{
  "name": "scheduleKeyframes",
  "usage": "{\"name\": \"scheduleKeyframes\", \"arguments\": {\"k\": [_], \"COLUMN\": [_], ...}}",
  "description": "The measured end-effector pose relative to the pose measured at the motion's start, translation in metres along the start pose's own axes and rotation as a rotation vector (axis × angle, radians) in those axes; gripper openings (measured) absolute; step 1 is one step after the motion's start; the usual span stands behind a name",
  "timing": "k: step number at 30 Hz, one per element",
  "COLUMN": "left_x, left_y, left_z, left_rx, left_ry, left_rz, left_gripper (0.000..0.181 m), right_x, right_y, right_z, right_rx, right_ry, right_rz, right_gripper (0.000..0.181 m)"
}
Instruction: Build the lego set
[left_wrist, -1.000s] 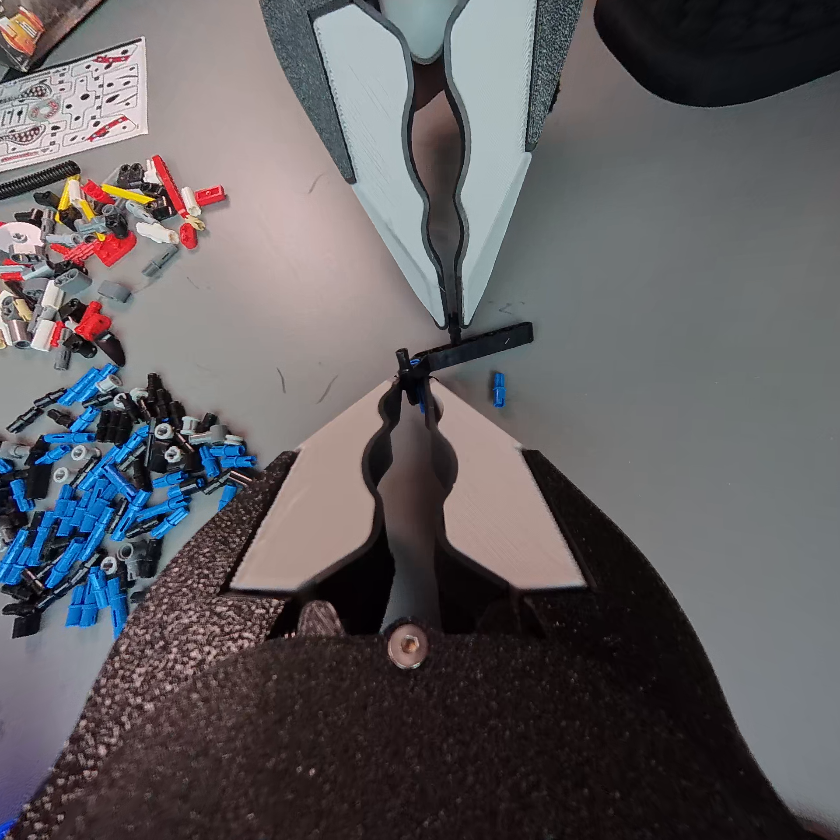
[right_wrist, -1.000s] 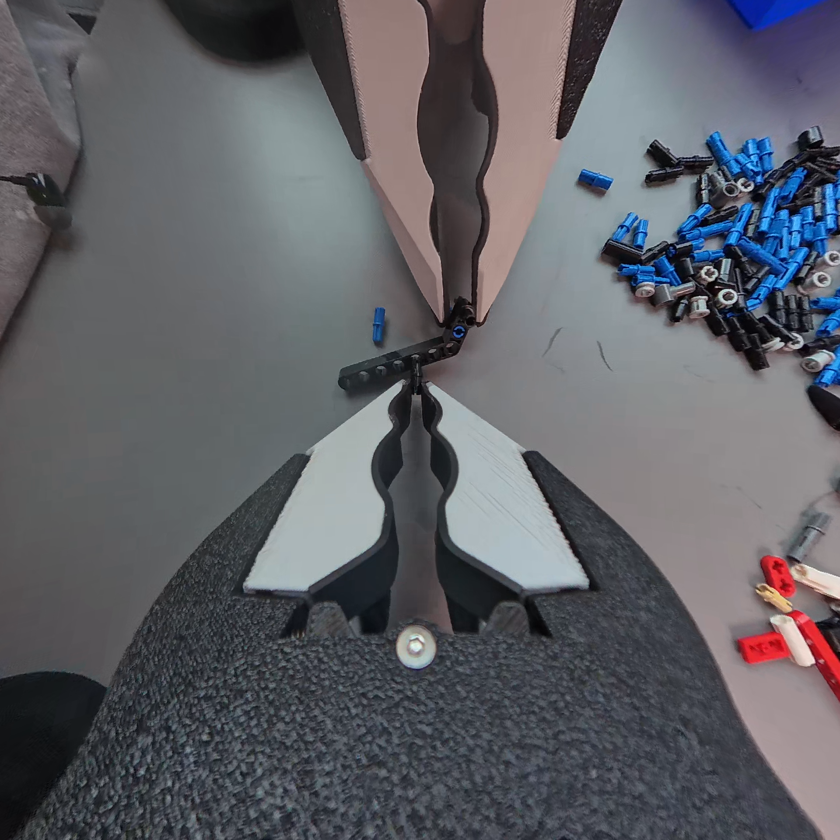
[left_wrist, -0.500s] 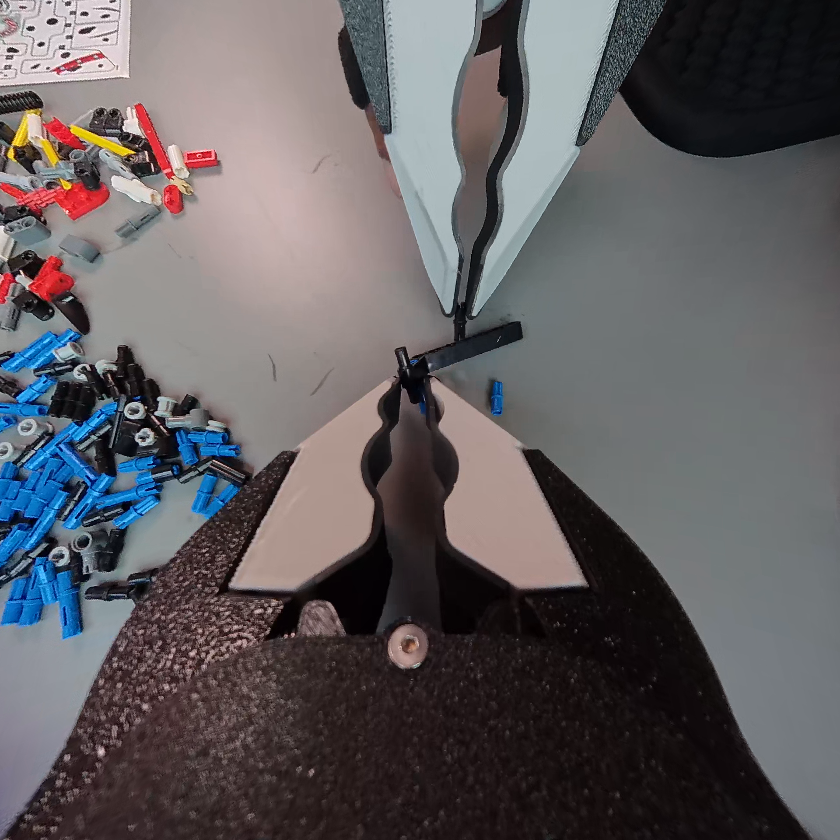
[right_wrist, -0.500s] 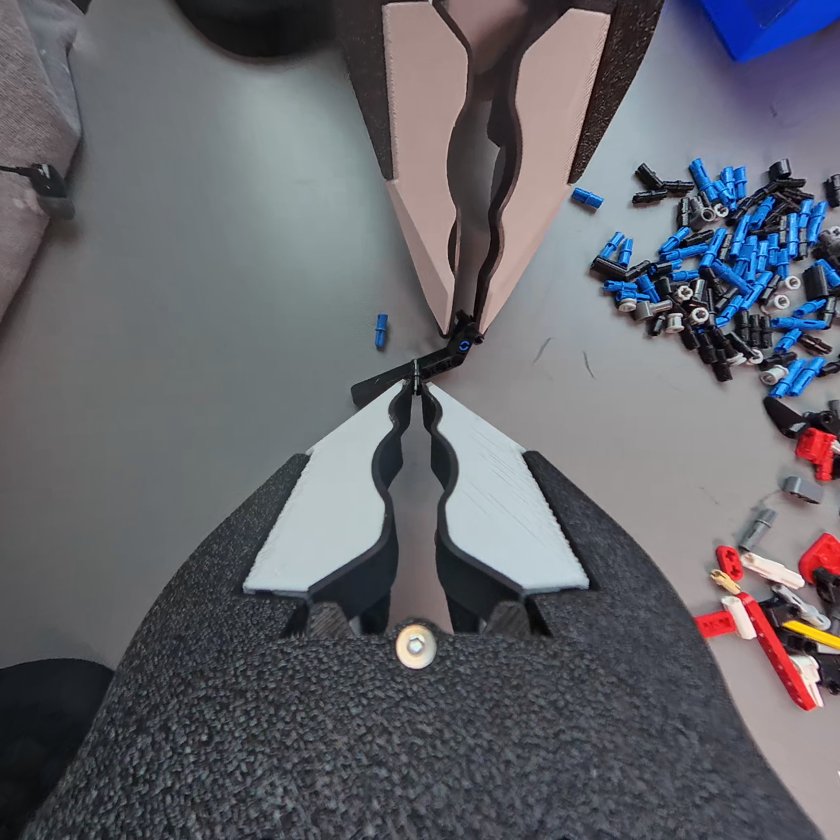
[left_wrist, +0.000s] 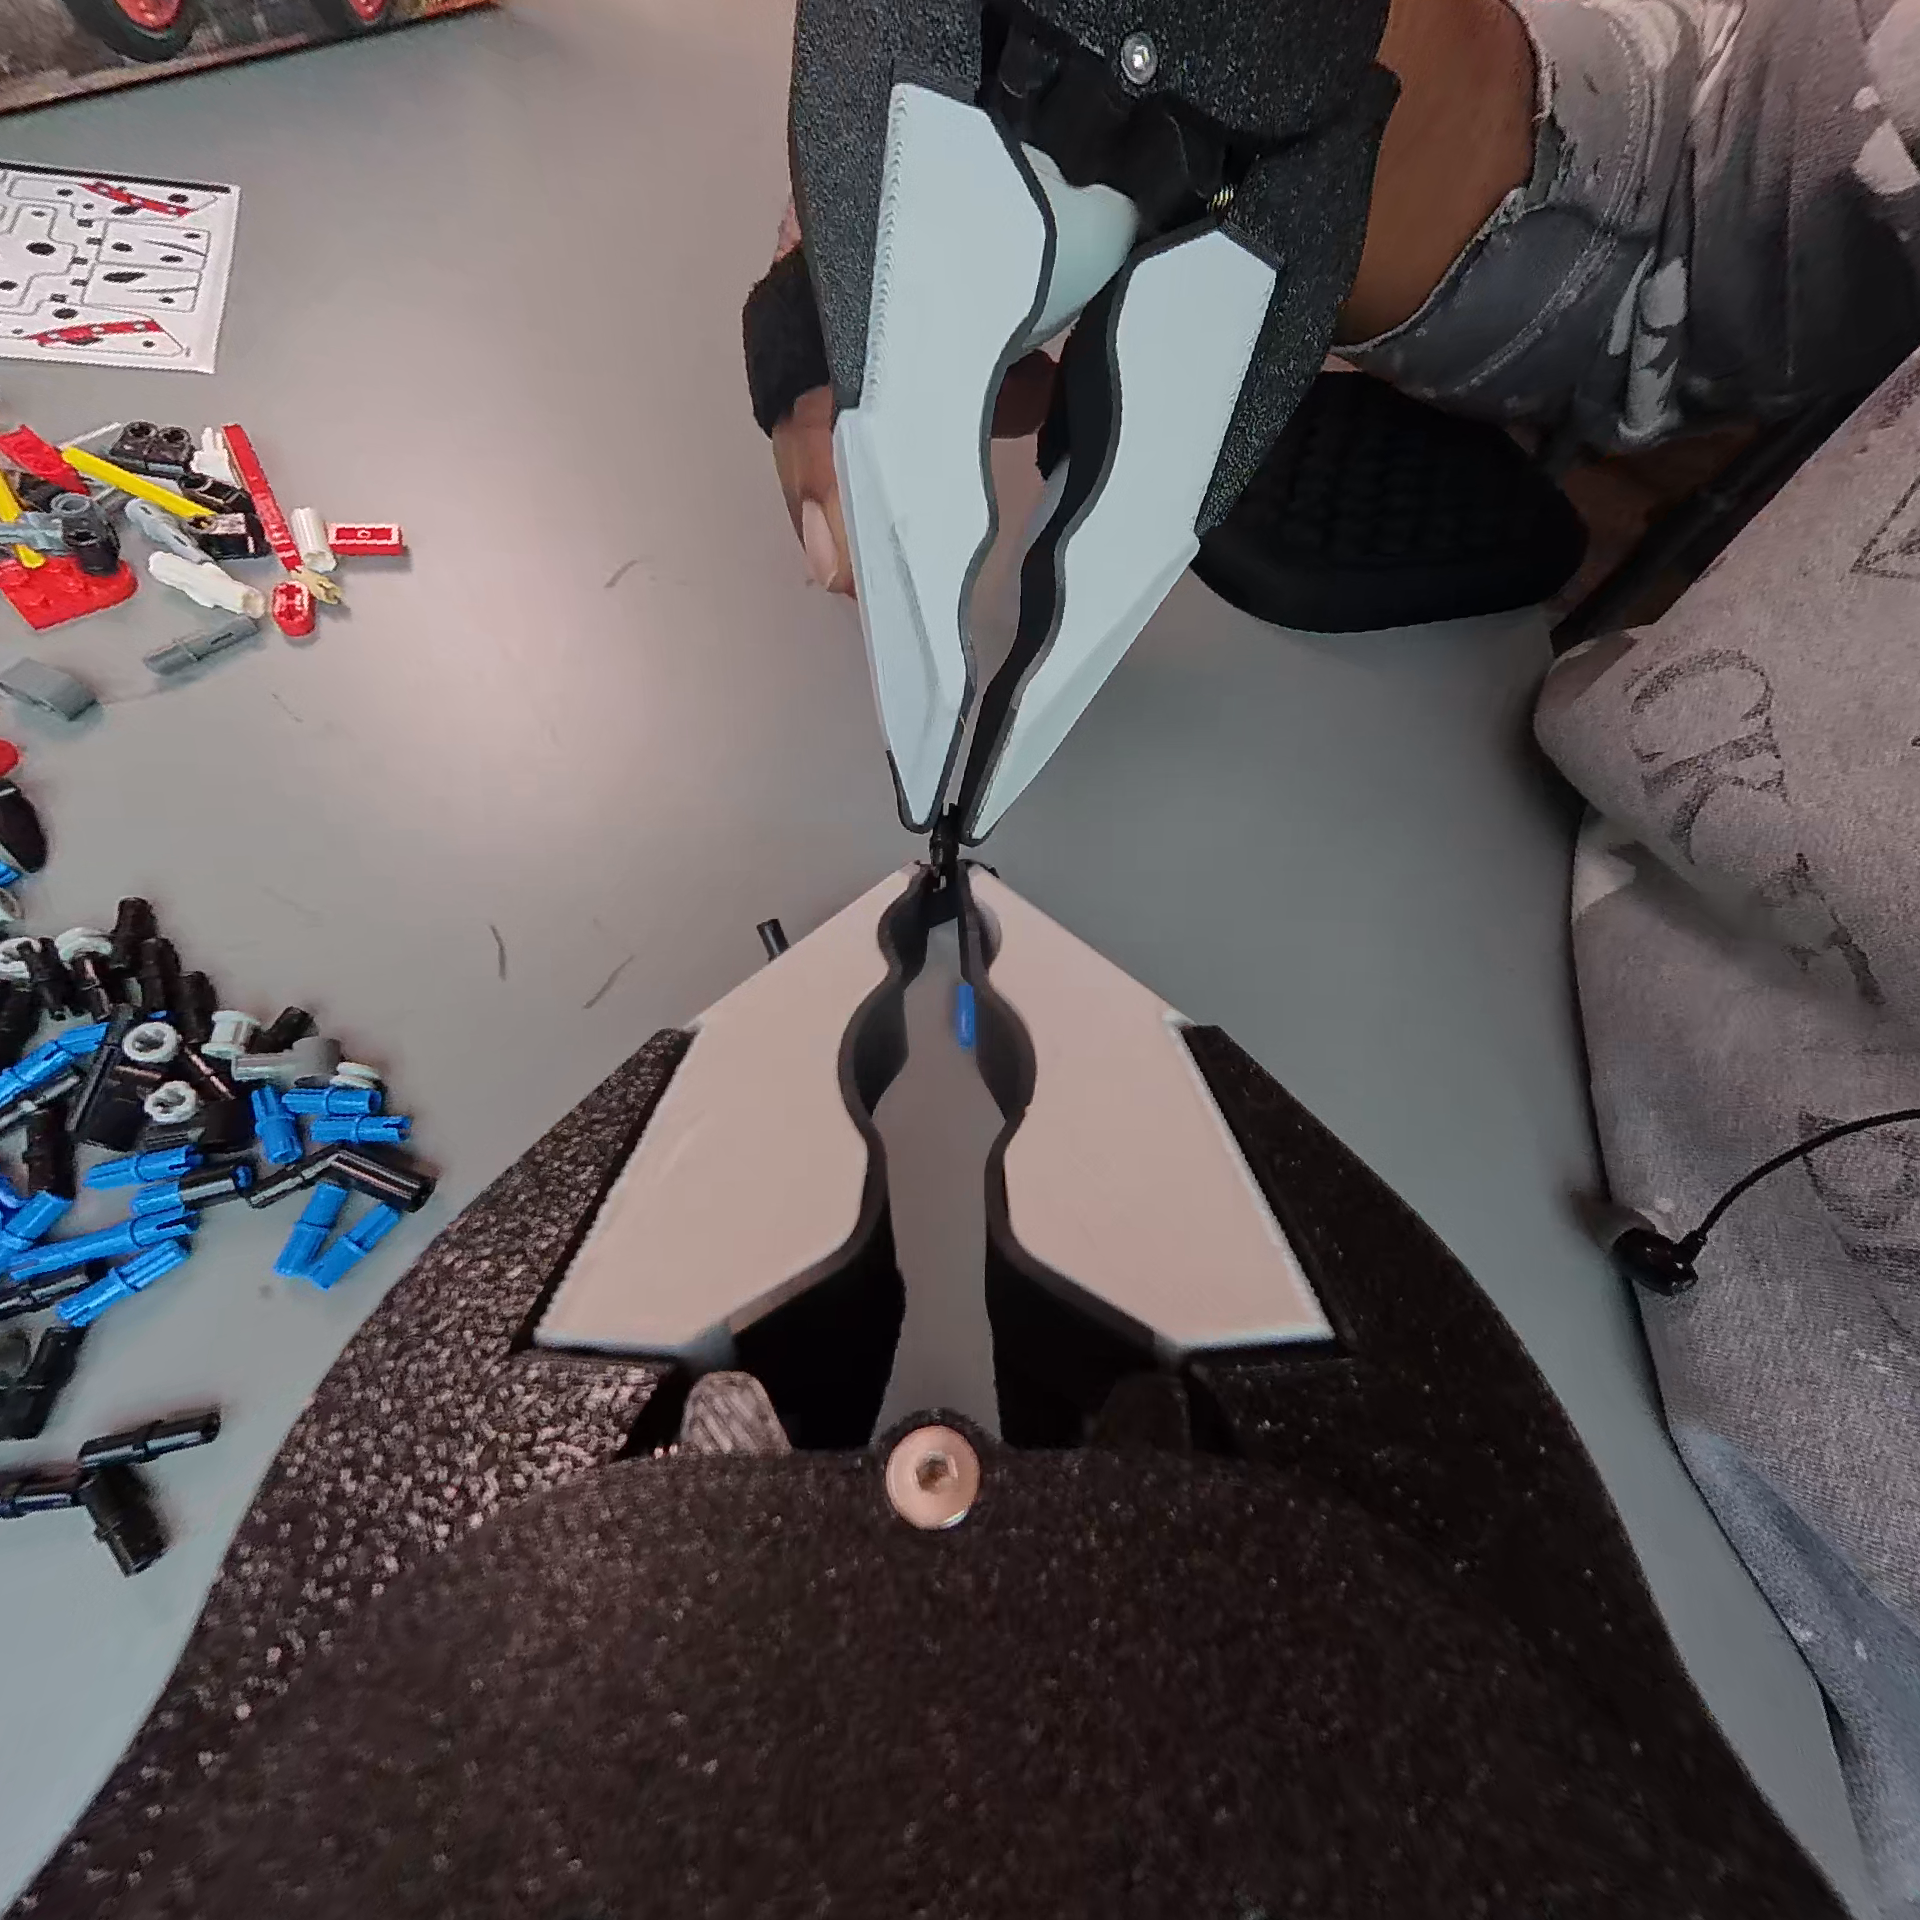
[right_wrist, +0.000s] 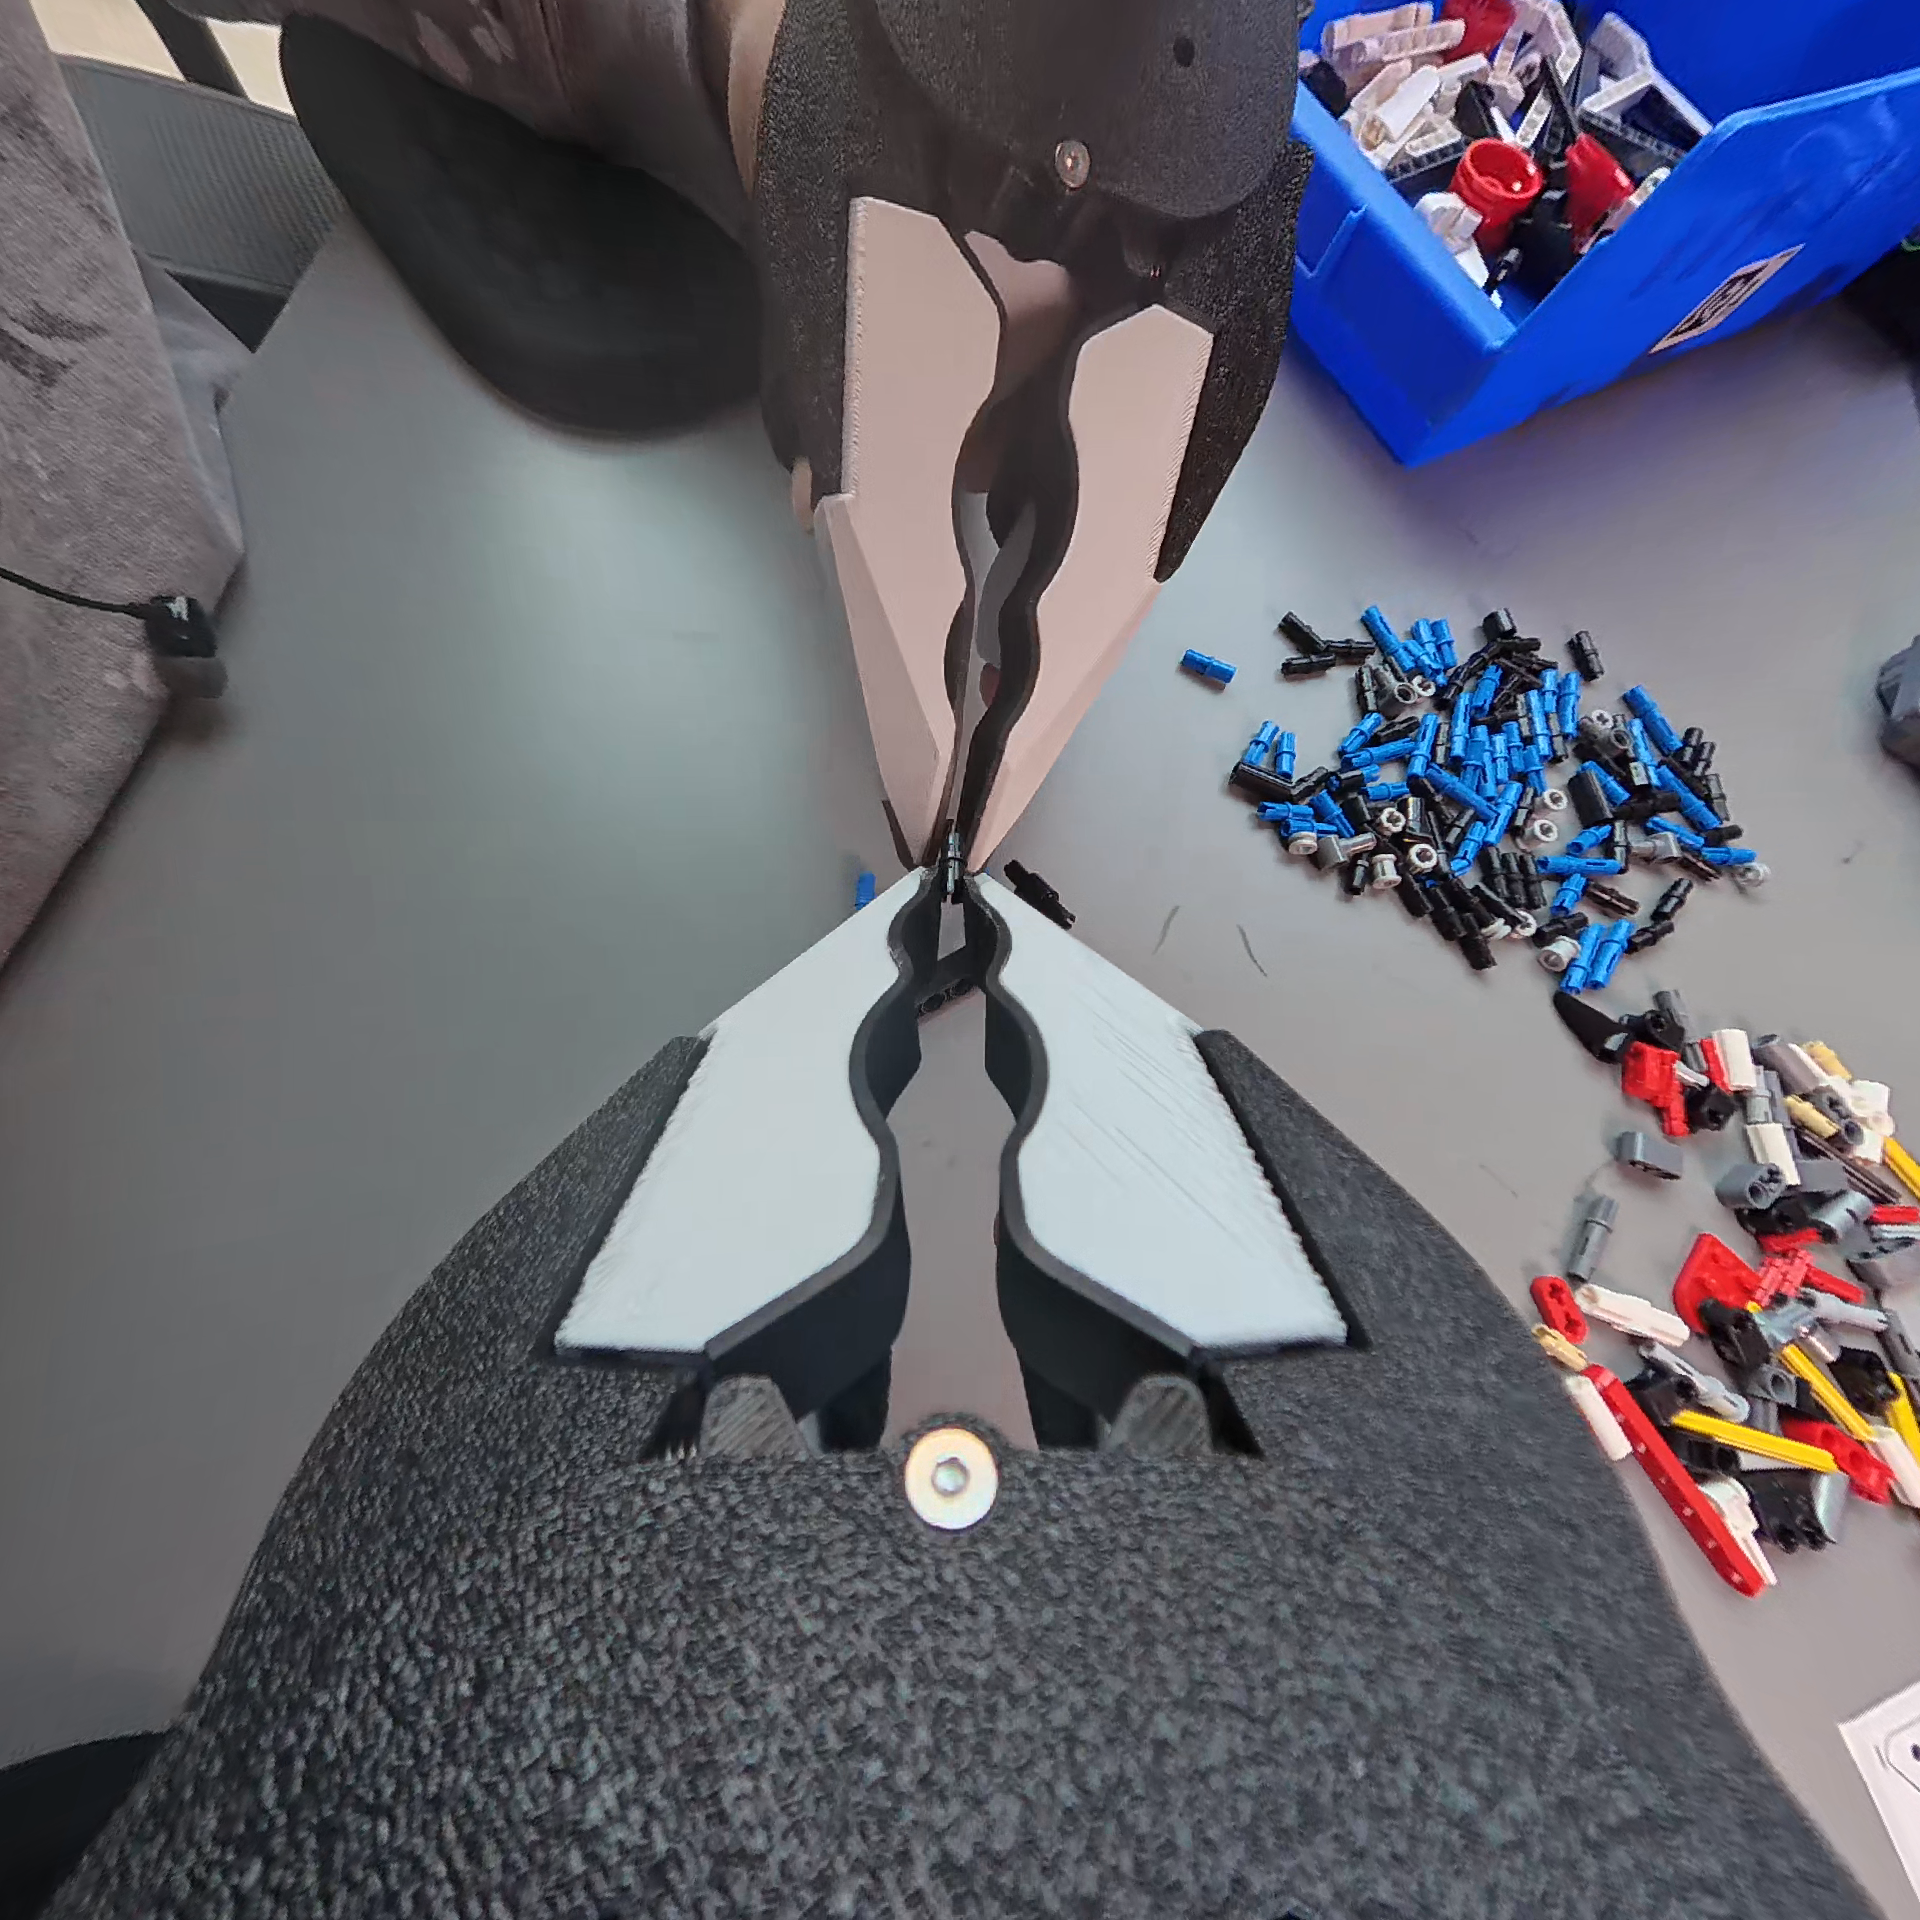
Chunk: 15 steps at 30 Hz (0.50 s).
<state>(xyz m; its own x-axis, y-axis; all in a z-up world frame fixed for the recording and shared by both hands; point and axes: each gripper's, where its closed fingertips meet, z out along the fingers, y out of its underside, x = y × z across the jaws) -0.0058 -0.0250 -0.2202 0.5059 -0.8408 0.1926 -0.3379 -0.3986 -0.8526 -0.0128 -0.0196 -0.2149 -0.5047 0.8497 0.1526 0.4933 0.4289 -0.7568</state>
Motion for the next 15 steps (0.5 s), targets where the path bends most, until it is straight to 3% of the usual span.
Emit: {"name": "scheduleKeyframes", "arguments": {"k": [3, 9, 15], "left_x": [0.002, 0.009, 0.012], "left_y": [-0.005, -0.021, -0.023], "left_z": [-0.002, -0.009, -0.008], "left_rx": [0.037, 0.144, 0.155], "left_ry": [0.009, 0.041, 0.061], "left_rz": [0.006, 0.040, 0.034], "left_gripper": [0.004, 0.003, 0.004], "right_x": [0.000, -0.001, -0.005], "right_y": [-0.004, -0.020, -0.022], "right_z": [-0.004, -0.017, -0.018], "right_rx": [0.042, 0.287, 0.338], "right_ry": [-0.004, -0.034, -0.035], "right_rz": [0.016, 0.160, 0.176], "right_gripper": [0.004, 0.005, 0.007]}}
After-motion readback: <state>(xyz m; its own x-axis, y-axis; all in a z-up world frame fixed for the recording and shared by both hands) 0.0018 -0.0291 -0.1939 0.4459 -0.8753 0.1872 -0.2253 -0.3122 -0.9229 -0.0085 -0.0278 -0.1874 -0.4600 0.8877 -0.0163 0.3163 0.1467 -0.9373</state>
